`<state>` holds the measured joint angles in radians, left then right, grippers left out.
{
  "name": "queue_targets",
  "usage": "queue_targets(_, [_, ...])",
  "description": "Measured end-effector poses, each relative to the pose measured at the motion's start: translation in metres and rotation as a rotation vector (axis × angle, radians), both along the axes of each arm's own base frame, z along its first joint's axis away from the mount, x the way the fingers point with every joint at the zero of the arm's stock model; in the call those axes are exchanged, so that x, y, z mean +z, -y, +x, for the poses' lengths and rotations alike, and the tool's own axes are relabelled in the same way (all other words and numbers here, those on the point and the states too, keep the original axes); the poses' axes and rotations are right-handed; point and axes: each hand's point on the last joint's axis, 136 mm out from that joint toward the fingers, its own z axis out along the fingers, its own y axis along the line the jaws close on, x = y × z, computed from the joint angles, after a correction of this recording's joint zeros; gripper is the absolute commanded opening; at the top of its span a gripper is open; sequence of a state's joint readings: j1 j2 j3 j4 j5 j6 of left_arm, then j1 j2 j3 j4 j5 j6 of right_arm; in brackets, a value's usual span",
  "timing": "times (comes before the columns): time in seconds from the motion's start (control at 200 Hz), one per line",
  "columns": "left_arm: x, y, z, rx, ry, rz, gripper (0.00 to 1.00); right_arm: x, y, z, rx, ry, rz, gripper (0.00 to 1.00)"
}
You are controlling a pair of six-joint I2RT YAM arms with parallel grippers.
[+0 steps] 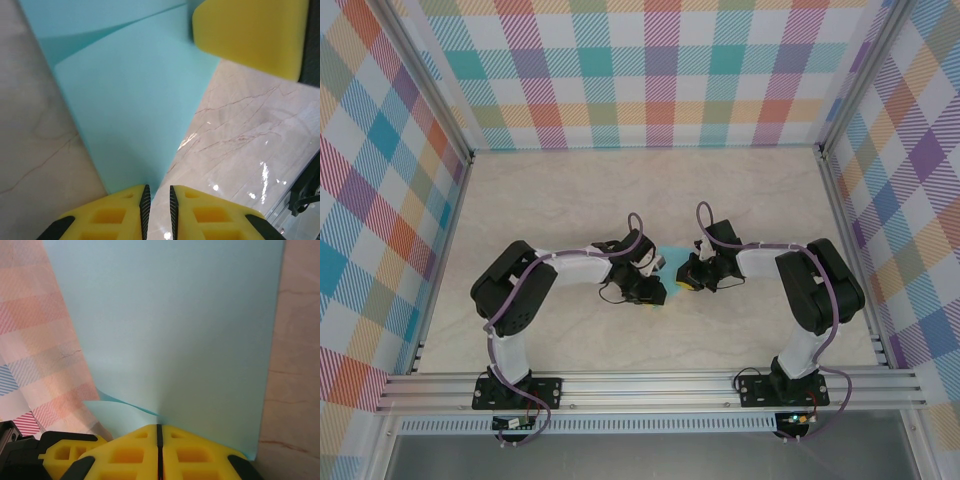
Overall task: Fold a paper plane with a square sheet of paper (pick it up from the middle)
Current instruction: Third fold the triangle at the center of the table.
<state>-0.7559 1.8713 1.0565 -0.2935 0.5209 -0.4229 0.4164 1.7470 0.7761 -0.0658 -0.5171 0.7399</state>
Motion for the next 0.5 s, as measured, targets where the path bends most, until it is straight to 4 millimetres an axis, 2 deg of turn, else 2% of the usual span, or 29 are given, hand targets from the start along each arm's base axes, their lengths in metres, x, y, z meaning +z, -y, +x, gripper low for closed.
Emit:
queue_targets(0.22, [0.004, -0.005, -0.004, 0.005, -0.015, 0.023, 0.23, 0.000, 0.000, 0.001, -0.002, -0.001, -0.004, 0.08])
queue_targets(0.5, [0.021, 0.009, -0.002, 0.008, -0.033, -0.055, 0.24, 0.000, 0.000, 0.000, -0.002, -0.001, -0.004, 0.08])
